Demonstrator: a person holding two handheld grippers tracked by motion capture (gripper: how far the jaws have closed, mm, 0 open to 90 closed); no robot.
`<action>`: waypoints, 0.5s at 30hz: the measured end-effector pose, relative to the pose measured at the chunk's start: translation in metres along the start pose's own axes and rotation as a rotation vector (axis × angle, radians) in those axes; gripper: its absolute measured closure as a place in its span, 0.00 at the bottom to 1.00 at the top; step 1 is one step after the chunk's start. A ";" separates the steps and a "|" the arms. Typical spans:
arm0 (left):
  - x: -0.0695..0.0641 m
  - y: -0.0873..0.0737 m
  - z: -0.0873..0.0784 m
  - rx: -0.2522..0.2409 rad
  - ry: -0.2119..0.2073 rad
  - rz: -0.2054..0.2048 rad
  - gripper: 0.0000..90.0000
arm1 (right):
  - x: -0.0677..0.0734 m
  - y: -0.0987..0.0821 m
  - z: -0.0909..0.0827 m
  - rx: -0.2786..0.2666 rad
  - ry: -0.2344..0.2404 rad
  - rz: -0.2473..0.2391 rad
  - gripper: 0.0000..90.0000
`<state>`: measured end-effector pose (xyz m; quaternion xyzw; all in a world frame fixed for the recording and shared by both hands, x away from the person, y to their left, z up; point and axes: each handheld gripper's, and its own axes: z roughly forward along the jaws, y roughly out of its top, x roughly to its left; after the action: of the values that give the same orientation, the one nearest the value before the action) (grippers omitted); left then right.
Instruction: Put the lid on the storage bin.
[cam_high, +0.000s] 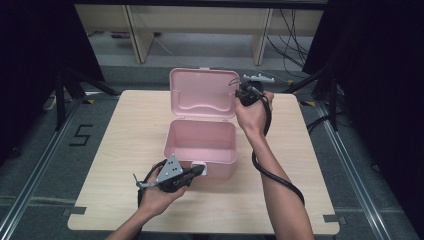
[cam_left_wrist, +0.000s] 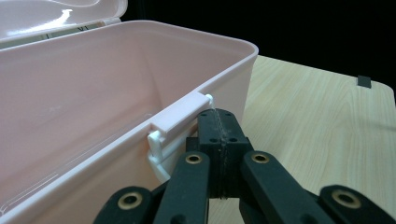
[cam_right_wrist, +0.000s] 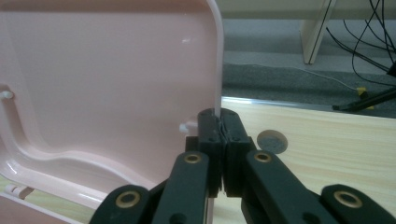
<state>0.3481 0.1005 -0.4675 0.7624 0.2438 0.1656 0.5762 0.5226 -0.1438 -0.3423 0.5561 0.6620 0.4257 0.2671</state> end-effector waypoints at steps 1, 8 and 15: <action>0.000 0.000 0.000 0.000 -0.001 0.000 1.00 | 0.001 0.000 -0.001 0.001 0.001 0.005 1.00; 0.000 0.000 0.000 0.003 -0.002 0.003 1.00 | 0.002 -0.003 -0.004 -0.022 0.001 -0.006 1.00; 0.000 0.001 -0.001 0.017 0.005 0.004 1.00 | 0.002 -0.007 -0.006 -0.049 -0.006 -0.032 1.00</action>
<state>0.3479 0.1007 -0.4661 0.7672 0.2452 0.1667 0.5687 0.5137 -0.1437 -0.3453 0.5402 0.6594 0.4355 0.2894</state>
